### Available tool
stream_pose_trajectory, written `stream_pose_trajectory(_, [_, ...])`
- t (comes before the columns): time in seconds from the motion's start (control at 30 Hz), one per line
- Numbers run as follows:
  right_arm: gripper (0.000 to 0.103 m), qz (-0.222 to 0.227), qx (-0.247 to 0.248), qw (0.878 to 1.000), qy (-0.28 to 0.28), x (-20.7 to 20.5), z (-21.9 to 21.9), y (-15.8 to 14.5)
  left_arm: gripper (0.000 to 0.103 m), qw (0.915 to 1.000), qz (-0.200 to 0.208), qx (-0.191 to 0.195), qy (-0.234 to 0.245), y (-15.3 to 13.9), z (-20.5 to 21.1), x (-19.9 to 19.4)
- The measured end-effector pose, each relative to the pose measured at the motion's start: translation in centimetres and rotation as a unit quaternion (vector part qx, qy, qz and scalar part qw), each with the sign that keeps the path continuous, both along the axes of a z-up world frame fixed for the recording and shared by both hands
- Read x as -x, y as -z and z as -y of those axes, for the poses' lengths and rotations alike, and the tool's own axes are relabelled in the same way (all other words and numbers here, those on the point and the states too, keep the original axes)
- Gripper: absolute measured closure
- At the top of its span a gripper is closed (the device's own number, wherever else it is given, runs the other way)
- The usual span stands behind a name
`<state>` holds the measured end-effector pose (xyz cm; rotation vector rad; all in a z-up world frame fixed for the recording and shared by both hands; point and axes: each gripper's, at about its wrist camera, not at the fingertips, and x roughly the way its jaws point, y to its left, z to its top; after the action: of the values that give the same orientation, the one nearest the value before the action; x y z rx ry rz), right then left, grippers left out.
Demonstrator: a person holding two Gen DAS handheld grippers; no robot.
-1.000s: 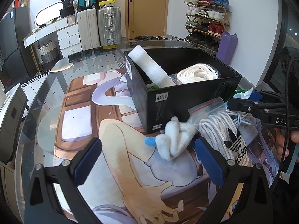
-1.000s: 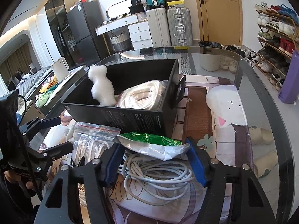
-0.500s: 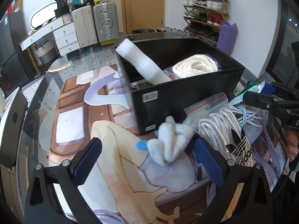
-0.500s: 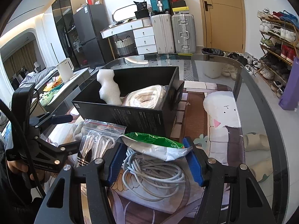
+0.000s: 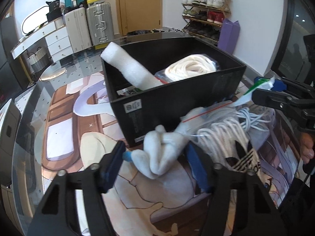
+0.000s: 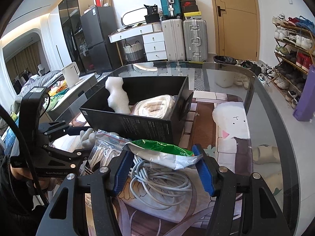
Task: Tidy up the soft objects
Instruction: 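Grasp the white plush toy with the left tool while the right tool grasps the green-topped packet, then carry the plush toy and the packet up over the black box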
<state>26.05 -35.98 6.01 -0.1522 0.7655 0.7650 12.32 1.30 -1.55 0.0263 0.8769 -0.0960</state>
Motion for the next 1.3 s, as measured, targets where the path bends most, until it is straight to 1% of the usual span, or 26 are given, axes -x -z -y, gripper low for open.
stream_pose_trajectory(0.1, [0.041,0.002,-0.001,1.000,0.000,0.1,0.0,-0.1,0.053,1.0000,0.004,0.003,0.008,-0.2,0.2,0.4])
stream_pose_trajectory(0.2, [0.041,0.004,-0.002,1.000,-0.002,0.3,-0.1,-0.2,0.061,0.9999,0.004,0.006,0.011,-0.2,0.2,0.9])
stream_pose_trajectory(0.33, [0.041,0.006,-0.003,1.000,-0.003,0.4,-0.2,-0.4,0.066,0.9998,0.010,0.013,0.010,-0.4,0.0,1.5])
stream_pose_trajectory(0.6, [0.041,0.012,-0.004,1.000,-0.006,0.5,-0.6,-0.7,0.067,0.9995,0.024,0.022,0.002,-1.0,-0.6,2.8])
stream_pose_trajectory(0.9, [0.041,0.023,-0.012,1.000,-0.008,1.0,-0.4,-1.3,0.068,0.9983,0.048,0.030,-0.009,-2.0,-1.1,4.3])
stream_pose_trajectory(1.3, [0.041,0.047,-0.034,0.998,-0.008,1.9,0.4,-2.8,0.068,0.9944,0.095,0.039,-0.025,-5.0,-1.5,5.2])
